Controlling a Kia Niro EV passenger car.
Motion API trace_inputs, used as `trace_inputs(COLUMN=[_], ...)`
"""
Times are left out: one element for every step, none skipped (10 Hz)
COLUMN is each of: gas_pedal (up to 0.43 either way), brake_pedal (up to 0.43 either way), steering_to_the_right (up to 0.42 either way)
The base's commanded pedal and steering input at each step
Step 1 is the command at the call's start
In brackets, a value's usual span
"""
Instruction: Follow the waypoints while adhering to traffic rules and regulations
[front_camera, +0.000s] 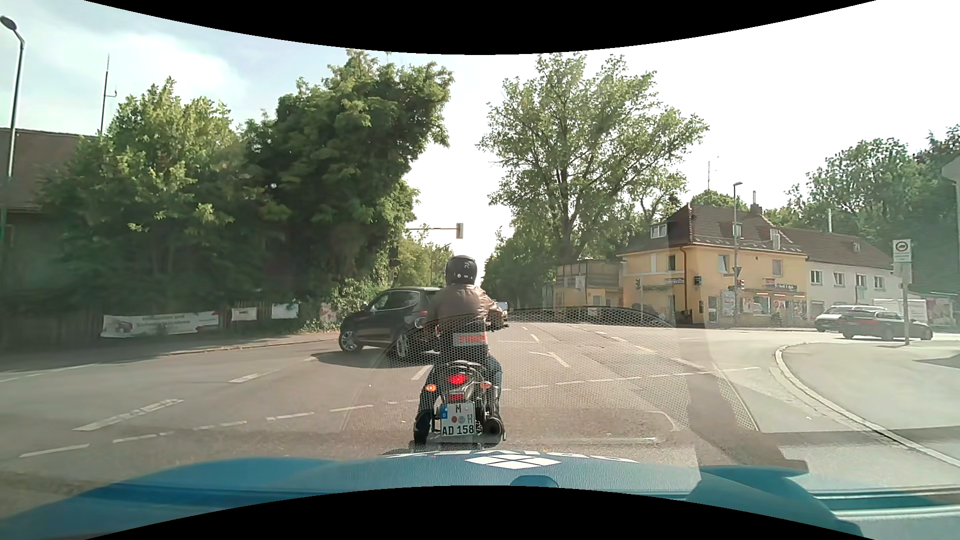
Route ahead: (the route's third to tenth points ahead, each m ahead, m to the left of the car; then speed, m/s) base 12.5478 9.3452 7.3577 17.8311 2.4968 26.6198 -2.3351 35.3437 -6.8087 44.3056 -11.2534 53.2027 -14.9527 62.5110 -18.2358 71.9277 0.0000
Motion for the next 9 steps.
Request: trace_inputs(gas_pedal=[0.000, 0.000, 0.000, 0.000, 0.000, 0.000, 0.000, 0.000, 0.189], brake_pedal=[0.006, 0.018, 0.030, 0.024, 0.000, 0.000, 0.000, 0.000, 0.000], steering_to_the_right=[-0.039, -0.039, -0.039, -0.039, -0.039, -0.039, -0.039, -0.039, -0.038])
